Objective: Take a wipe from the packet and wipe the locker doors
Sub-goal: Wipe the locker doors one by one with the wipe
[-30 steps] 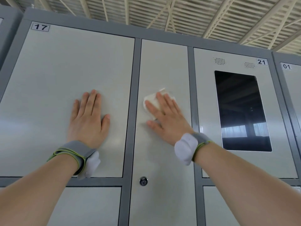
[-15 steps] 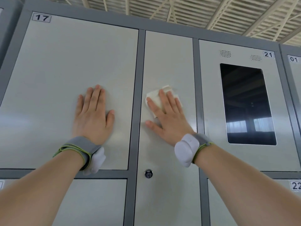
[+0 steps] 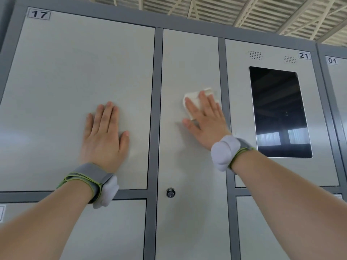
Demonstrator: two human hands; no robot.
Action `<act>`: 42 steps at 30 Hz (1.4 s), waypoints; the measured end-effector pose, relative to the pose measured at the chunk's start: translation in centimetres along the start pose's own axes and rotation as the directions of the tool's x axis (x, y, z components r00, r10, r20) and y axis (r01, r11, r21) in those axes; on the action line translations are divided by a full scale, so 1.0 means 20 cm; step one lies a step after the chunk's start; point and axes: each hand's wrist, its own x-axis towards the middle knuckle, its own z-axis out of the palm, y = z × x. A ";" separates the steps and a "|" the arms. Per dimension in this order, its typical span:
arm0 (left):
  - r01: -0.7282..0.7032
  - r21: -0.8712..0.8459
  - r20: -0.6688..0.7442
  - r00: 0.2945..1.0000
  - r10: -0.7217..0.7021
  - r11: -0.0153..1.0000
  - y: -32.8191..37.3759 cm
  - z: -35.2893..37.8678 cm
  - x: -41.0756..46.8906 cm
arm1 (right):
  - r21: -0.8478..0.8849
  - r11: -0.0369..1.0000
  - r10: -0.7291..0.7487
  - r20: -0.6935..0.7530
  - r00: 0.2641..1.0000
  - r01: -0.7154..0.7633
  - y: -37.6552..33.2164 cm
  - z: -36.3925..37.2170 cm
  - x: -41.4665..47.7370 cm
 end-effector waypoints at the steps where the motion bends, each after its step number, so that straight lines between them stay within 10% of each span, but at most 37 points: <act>1: 0.000 -0.002 -0.002 1.000 0.000 1.000 0.00 0.00 -0.01 | 0.003 0.998 0.058 -0.012 0.998 -0.058 0.02 -0.01 0.01; 6: -0.001 -0.002 -0.022 1.000 0.001 1.000 0.01 0.01 -0.05 | 0.051 0.991 0.122 -0.032 0.992 -0.120 -0.03 0.03 -0.01; 19: -0.023 -0.008 0.001 1.000 0.023 1.000 0.00 0.01 -0.13 | -0.062 0.906 -0.405 0.156 0.901 0.418 -0.14 0.16 -0.33; 30: -0.024 -0.005 -0.006 1.000 0.023 1.000 0.01 0.01 -0.14 | -0.078 0.988 0.132 0.015 0.991 -0.130 0.02 0.03 -0.08; 42: -0.028 -0.013 0.009 1.000 0.028 1.000 0.00 0.01 -0.18 | -0.079 0.977 -0.189 0.118 0.975 0.199 -0.13 0.16 -0.37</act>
